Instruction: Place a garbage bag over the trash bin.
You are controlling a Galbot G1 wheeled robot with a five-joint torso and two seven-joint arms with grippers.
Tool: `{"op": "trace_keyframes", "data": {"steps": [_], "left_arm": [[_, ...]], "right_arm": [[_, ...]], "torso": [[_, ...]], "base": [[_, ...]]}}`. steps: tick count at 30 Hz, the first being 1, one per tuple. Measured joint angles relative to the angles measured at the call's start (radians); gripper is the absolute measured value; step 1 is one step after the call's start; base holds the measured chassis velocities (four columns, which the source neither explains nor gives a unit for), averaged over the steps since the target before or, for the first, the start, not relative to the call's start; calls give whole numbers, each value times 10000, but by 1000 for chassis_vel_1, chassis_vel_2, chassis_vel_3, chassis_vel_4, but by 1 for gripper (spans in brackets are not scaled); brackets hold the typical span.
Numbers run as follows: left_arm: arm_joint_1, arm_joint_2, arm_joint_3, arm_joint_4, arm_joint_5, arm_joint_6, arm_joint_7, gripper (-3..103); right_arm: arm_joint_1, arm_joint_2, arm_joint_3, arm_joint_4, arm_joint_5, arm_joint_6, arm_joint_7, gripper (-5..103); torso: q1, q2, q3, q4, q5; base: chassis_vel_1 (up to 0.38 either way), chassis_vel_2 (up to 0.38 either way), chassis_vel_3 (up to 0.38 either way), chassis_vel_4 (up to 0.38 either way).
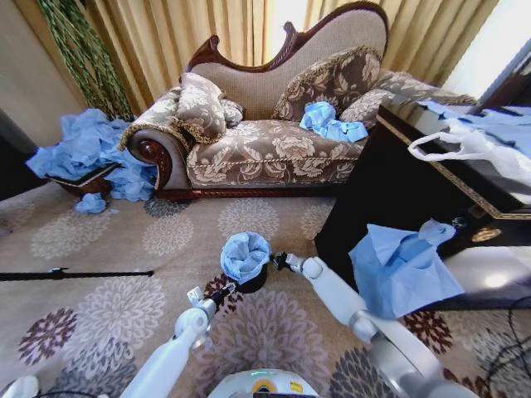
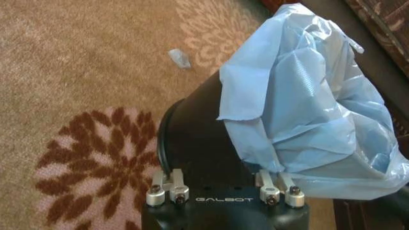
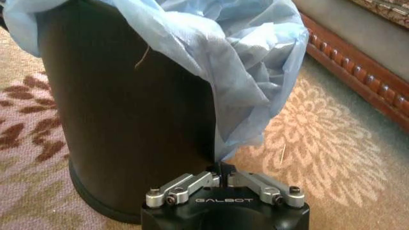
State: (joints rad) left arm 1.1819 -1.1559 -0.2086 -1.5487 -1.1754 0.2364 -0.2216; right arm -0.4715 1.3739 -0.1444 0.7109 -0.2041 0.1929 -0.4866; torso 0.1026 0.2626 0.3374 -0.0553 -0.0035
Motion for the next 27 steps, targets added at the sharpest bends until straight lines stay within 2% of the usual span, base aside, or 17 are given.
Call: {"op": "trace_keyframes", "data": {"steps": [2,3,5,6,9,10,12,14,16,18,21,22,23,24,25,26,27], "left_arm": [[-24,-2,3,41,-66,-58,134,45],[-24,-2,3,41,-66,-58,134,45],[-75,-3,15,132,-80,-108,227,34],[-75,-3,15,132,-80,-108,227,34],[-163,2,17,259,-80,-151,302,19],[-163,2,17,259,-80,-151,302,19],[-110,79,9,226,-9,-135,291,8],[-39,134,-1,179,57,-125,283,8],[199,292,-52,106,295,-136,290,1],[317,394,-92,64,439,-159,299,0],[563,738,-230,-117,666,-212,302,0],[563,738,-230,-117,666,-212,302,0],[648,927,-267,-169,946,-313,303,-2],[701,1087,-287,-197,1239,-417,306,3],[736,1208,-306,-239,1499,-507,307,8],[736,1208,-306,-239,1499,-507,307,8],[763,1294,-322,-277,1732,-589,304,8]], "right_arm": [[-31,26,25,-21,-47,0,58,0],[-31,26,25,-21,-47,0,58,0],[-38,30,32,-29,-52,0,110,0],[-38,30,32,-29,-52,0,110,0],[-55,-11,41,-22,-37,0,198,0],[-55,-11,41,-22,-37,0,198,0],[-93,-82,56,79,-8,-3,223,0],[-126,-128,59,176,10,-14,269,0],[-201,-213,62,364,81,-35,512,0],[-262,-250,67,476,179,-36,723,-2],[-581,-521,228,1230,522,-157,1246,9],[-581,-521,228,1230,522,-157,1246,9],[-758,-734,317,1671,597,-211,1581,19],[-943,-978,397,2159,662,-253,1843,19],[-1077,-1169,447,2556,711,-321,1975,25],[-1077,-1169,447,2556,711,-321,1975,25],[-1201,-1343,497,2944,785,-417,2072,30]], "torso": [[0,0,0,0,1],[0,0,0,0,1],[0,0,0,1,1],[0,0,0,1,1],[0,0,0,1,1],[0,0,0,1,1],[0,0,0,-1,0],[0,0,0,-1,1],[0,0,0,2,1],[0,0,0,2,0],[-1,0,0,5,3],[-1,0,0,5,3],[0,0,0,3,2],[0,0,0,0,1],[0,0,0,-1,1],[0,0,0,-1,1],[0,0,0,-1,2]], "base": [[0,0,0,0],[0,0,0,0],[0,0,0,0],[0,0,0,0],[0,0,0,0],[0,0,0,0],[0,0,0,0],[0,0,0,0],[0,0,0,0],[0,0,0,0],[0,0,0,0],[0,0,0,0],[0,0,0,0],[0,0,0,0],[0,0,0,0],[0,0,0,0],[0,0,0,0]]}}
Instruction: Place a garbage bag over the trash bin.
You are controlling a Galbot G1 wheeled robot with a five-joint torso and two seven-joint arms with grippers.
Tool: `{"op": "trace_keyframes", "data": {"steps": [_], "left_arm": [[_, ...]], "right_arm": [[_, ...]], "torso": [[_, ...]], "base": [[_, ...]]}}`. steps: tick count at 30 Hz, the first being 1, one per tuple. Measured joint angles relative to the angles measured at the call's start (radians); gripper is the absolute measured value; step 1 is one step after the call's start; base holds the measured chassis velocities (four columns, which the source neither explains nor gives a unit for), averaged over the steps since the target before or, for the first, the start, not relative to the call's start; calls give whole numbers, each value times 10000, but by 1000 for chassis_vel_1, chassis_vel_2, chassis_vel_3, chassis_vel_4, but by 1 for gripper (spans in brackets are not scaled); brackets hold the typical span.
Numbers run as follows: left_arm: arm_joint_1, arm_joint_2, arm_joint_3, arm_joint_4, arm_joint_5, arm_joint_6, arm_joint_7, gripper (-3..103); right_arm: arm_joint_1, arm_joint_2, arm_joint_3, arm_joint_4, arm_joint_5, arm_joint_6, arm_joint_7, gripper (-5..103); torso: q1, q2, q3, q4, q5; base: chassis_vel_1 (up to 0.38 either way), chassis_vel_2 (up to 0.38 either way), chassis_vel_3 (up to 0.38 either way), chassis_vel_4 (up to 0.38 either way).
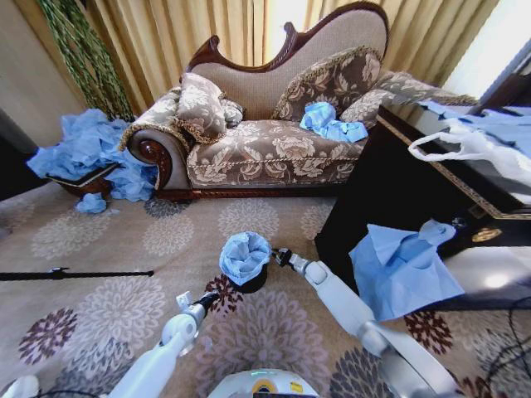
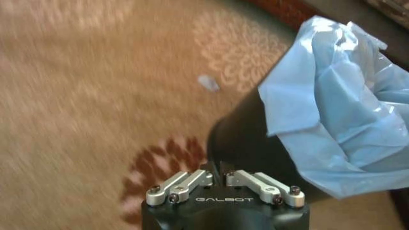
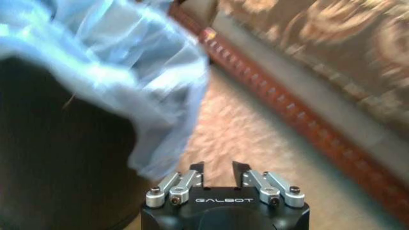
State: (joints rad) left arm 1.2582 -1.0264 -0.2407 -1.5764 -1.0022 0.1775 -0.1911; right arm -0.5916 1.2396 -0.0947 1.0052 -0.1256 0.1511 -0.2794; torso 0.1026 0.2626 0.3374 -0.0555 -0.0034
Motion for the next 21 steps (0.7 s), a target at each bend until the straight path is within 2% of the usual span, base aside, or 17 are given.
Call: {"op": "trace_keyframes", "data": {"steps": [1,2,5,6,7,8,9,10,11,14,15,16,17,18,19,21], "left_arm": [[29,123,-23,-65,411,-144,-2,14],[29,123,-23,-65,411,-144,-2,14],[61,553,-226,-405,1559,-474,-1,30],[61,553,-226,-405,1559,-474,-1,30],[40,766,-312,-593,1820,-543,10,35],[-8,928,-347,-739,1920,-566,25,41],[-171,1243,-341,-992,2051,-624,127,46],[-324,1497,-269,-1135,2154,-682,286,52],[-324,1497,-269,-1135,2154,-682,286,52],[-854,2275,104,-1433,2616,-894,913,62],[-945,2525,155,-1563,2769,-982,1088,68],[-1024,2719,202,-1641,2861,-1044,1192,68],[-1024,2719,202,-1641,2861,-1044,1192,68],[-1213,2977,295,-1705,2967,-1117,1355,79],[-1426,3199,370,-1730,3062,-1207,1536,79],[-1719,3447,441,-1730,3300,-1310,1737,89]], "right_arm": [[-194,-239,74,608,174,-168,165,36],[-194,-239,74,608,174,-168,165,36],[-857,-782,314,2339,856,-676,940,52],[-857,-782,314,2339,856,-676,940,52],[-1073,-933,383,2905,1215,-880,1282,57],[-1175,-998,413,3200,1443,-981,1497,57],[-1394,-1079,435,3798,1967,-1168,2110,63],[-1538,-1095,449,4145,2303,-1293,2523,69],[-1538,-1095,449,4145,2303,-1293,2523,69],[-2003,-1084,356,5239,3646,-1904,3752,85],[-2093,-1042,256,5562,4128,-2183,4140,85],[-2174,-983,171,5829,4585,-2440,4449,90],[-2174,-983,171,5829,4585,-2440,4449,90],[-2269,-899,79,6102,5179,-2766,4804,95],[-2341,-815,1,6248,5642,-2976,5093,99],[-2454,-706,-101,6297,5977,-3089,5300,100]], "torso": [[0,0,0,0,-3],[0,0,0,0,-3],[0,0,0,3,-3],[0,0,0,3,-3],[0,0,0,2,-4],[0,0,0,3,-1],[0,0,0,2,0],[0,0,0,3,0],[0,0,0,3,0],[0,0,1,-5,-4],[1,0,1,-6,-4],[1,1,1,-1,-2],[1,1,1,-1,-2],[0,0,1,9,3],[0,0,1,7,-4],[1,0,1,5,-4]], "base": [[0,0,0,0],[0,0,0,0],[0,0,0,0],[0,0,0,0],[0,0,0,0],[0,0,0,0],[0,0,0,0],[0,0,0,0],[0,0,0,0],[0,0,0,0],[0,0,0,0],[0,0,0,0],[0,0,0,0],[0,0,0,0],[0,0,0,0],[0,0,0,0]]}}
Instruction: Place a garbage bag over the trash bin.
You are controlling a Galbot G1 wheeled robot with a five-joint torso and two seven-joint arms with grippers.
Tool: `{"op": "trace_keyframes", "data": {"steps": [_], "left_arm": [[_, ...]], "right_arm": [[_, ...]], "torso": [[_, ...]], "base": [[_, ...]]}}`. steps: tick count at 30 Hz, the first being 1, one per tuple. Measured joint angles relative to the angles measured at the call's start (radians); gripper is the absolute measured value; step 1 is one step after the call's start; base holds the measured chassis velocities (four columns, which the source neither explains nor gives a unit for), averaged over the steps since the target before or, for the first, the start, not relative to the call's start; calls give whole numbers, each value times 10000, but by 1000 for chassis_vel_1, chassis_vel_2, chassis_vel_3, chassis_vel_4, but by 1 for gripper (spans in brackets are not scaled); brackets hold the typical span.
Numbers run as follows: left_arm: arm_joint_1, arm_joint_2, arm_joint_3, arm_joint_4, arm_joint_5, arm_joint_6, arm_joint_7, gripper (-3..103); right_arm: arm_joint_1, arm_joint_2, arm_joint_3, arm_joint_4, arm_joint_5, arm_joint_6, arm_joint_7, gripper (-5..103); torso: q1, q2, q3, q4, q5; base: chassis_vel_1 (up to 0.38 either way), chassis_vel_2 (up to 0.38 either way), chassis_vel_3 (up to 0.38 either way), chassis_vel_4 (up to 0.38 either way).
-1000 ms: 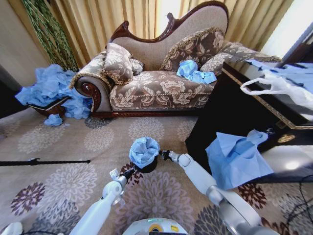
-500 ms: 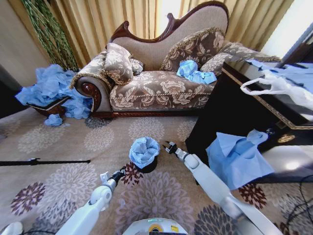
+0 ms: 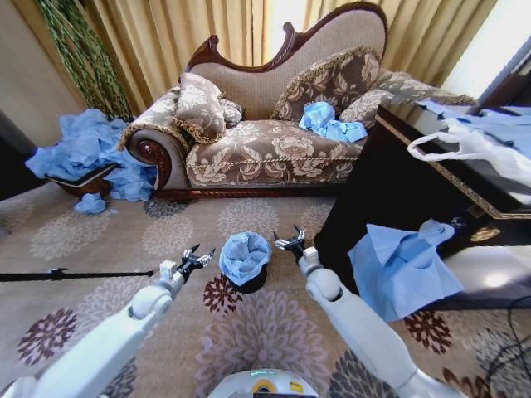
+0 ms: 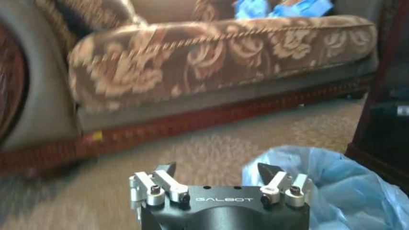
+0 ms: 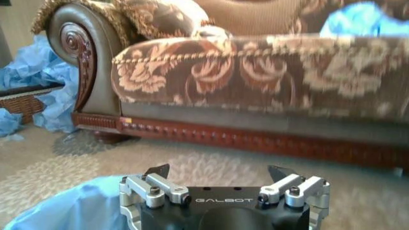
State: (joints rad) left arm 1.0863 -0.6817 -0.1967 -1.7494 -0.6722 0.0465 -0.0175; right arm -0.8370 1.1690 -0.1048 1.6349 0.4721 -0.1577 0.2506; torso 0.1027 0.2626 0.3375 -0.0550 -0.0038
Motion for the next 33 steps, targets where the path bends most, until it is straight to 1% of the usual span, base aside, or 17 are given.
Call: {"op": "trace_keyframes", "data": {"steps": [1,4,5,7,8,9,10,11,13,17,18,19,21,25,28,31,33], "left_arm": [[-184,105,62,55,196,-106,109,93],[-458,213,200,200,549,-254,291,95],[-855,254,587,439,836,-381,451,95],[-1363,234,1188,706,1056,-492,546,97],[-1363,234,1188,706,1056,-492,546,97],[-2027,80,1958,1087,1296,-637,614,93],[-2407,-76,2352,1346,1504,-788,644,92],[-2407,-76,2352,1346,1504,-788,644,92],[-3079,-397,2985,1812,1908,-1037,742,90],[-3545,-613,3421,2150,2104,-1168,833,89],[-3921,-761,3829,2407,2195,-1277,925,89],[-4525,-976,4652,2853,2383,-1412,1044,89],[-4887,-1138,5251,3143,2570,-1479,1120,89],[-5266,-1356,5770,3561,2963,-1591,1149,89],[-5408,-1466,5913,3772,3099,-1644,1149,88],[-5578,-1732,5974,4193,3462,-1702,1037,79],[-5619,-1882,5971,4381,3482,-1688,892,71]], "right_arm": [[-88,39,-49,15,102,-15,64,100],[-252,68,-107,87,290,-44,181,100],[-458,69,-117,228,482,-83,317,100],[-703,37,-72,442,594,-110,489,101],[-703,37,-72,442,594,-110,489,101],[-1051,-58,-12,791,755,-163,773,100],[-1227,-103,2,971,880,-189,981,100],[-1227,-103,2,971,880,-189,981,100],[-1528,-127,0,1207,1120,-202,1455,98],[-1699,-125,-5,1433,1417,-282,1705,96],[-1780,-113,-10,1672,1742,-409,1903,92],[-1881,-134,8,2083,2286,-655,2174,89],[-1946,-180,20,2384,2608,-797,2316,86],[-2043,-213,30,2653,2807,-886,2425,86],[-2098,-221,38,2699,2797,-891,2428,86],[-2174,-211,60,2697,2706,-877,2407,86],[-2219,-206,72,2681,2640,-848,2378,86]], "torso": [[0,0,0,-1,6],[0,0,0,-5,4],[0,0,0,2,4],[0,0,0,2,1],[0,0,0,2,1],[0,0,0,-7,0],[0,0,0,-10,2],[0,0,0,-10,2],[0,0,0,-5,2],[0,0,0,-3,4],[0,0,0,-2,5],[0,0,-1,-1,8],[0,0,0,-2,-1],[0,0,-1,-3,5],[0,0,-1,-2,3],[0,0,-1,-2,3],[0,0,-1,-2,5]], "base": [[0,0,0,0],[0,0,0,0],[0,0,0,0],[0,0,0,0],[0,0,0,0],[0,0,0,0],[0,0,0,0],[0,0,0,0],[0,0,0,0],[0,0,0,0],[0,0,0,0],[0,0,0,0],[0,0,0,0],[0,0,0,0],[0,0,0,0],[0,0,0,0],[0,0,0,0]]}}
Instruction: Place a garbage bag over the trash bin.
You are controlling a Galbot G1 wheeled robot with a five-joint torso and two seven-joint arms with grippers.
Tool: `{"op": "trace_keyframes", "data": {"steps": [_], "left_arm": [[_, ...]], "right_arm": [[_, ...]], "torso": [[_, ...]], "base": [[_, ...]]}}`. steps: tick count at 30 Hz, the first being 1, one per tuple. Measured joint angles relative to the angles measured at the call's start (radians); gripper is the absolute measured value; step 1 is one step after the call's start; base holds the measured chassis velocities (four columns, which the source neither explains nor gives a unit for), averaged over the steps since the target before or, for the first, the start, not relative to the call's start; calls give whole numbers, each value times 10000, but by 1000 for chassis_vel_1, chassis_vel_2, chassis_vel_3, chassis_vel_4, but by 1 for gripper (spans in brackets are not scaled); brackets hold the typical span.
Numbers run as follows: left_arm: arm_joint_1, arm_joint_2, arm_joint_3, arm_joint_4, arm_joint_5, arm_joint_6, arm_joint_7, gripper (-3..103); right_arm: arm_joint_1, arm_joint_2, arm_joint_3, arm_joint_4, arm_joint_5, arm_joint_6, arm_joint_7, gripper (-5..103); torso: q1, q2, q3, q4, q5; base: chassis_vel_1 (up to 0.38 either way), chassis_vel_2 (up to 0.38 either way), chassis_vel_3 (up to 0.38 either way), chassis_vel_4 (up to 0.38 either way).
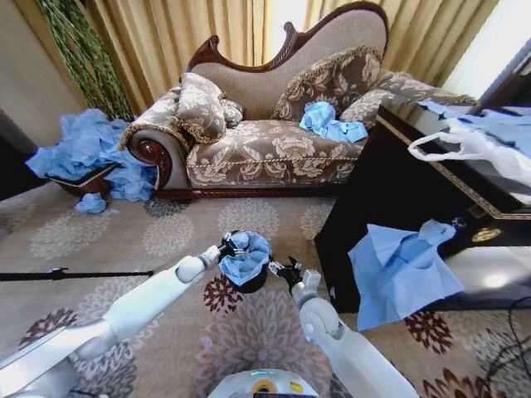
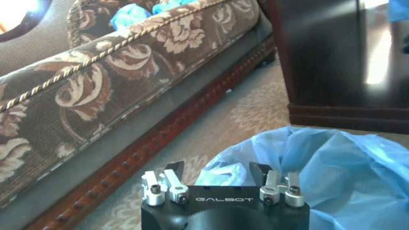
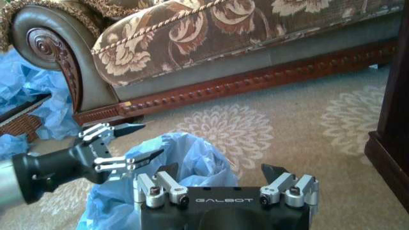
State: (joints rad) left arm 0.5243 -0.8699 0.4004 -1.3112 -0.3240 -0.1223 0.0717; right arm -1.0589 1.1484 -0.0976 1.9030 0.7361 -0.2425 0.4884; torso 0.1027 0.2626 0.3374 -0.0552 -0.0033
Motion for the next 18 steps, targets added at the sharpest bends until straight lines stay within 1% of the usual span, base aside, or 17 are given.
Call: {"op": "trace_keyframes", "data": {"steps": [1,2,3,4,6,8,9,12,13,14,15,16,17,18], "left_arm": [[0,0,0,0,0,0,0,71],[-2,-92,-13,89,-48,72,-132,67],[-2,-152,-33,168,-61,111,-213,67],[-2,-269,-95,358,21,147,-322,58],[-3,-346,-126,477,60,147,-350,58],[-36,-483,-164,707,166,135,-417,51],[-36,-483,-164,707,166,135,-417,51],[-145,-632,-190,915,226,107,-480,39],[-193,-684,-190,947,114,107,-524,35],[-193,-684,-190,947,114,107,-524,35],[-217,-709,-190,948,-35,113,-553,35],[-243,-737,-190,924,-341,172,-604,31],[-243,-737,-190,924,-341,172,-604,31],[-256,-754,-191,852,-717,293,-673,27]], "right_arm": [[0,0,0,0,0,0,0,86],[-33,-8,14,10,-19,10,-11,86],[-56,-18,24,24,-28,17,-27,86],[-115,-44,52,62,-53,41,-65,86],[-138,-53,70,70,-65,60,-79,86],[-163,-63,107,71,-93,98,-95,86],[-163,-63,107,71,-93,98,-95,86],[-164,-72,126,49,-157,137,-115,86],[-161,-78,127,40,-214,156,-127,86],[-161,-78,127,40,-214,156,-127,86],[-160,-84,129,36,-244,167,-138,84],[-160,-93,133,29,-269,174,-146,86],[-160,-93,133,29,-269,174,-146,86],[-159,-104,137,16,-290,180,-149,87]], "torso": [[0,0,0,0,0],[0,0,0,1,-1],[-1,0,0,0,-2],[0,0,0,0,0],[-1,0,0,0,-1],[0,0,0,0,-3],[0,0,0,0,-3],[0,0,0,0,-1],[0,0,0,0,-1],[0,0,0,0,-1],[0,0,0,0,-1],[0,0,0,-1,-1],[0,0,0,-1,-1],[-1,0,0,-1,-1]], "base": [[0,0,0,0],[0,0,0,0],[0,0,0,0],[0,0,0,0],[0,0,0,0],[0,0,0,0],[0,0,0,0],[0,0,0,0],[0,0,0,0],[0,0,0,0],[0,0,0,0],[0,0,0,0],[0,0,0,0],[0,0,0,0]]}}
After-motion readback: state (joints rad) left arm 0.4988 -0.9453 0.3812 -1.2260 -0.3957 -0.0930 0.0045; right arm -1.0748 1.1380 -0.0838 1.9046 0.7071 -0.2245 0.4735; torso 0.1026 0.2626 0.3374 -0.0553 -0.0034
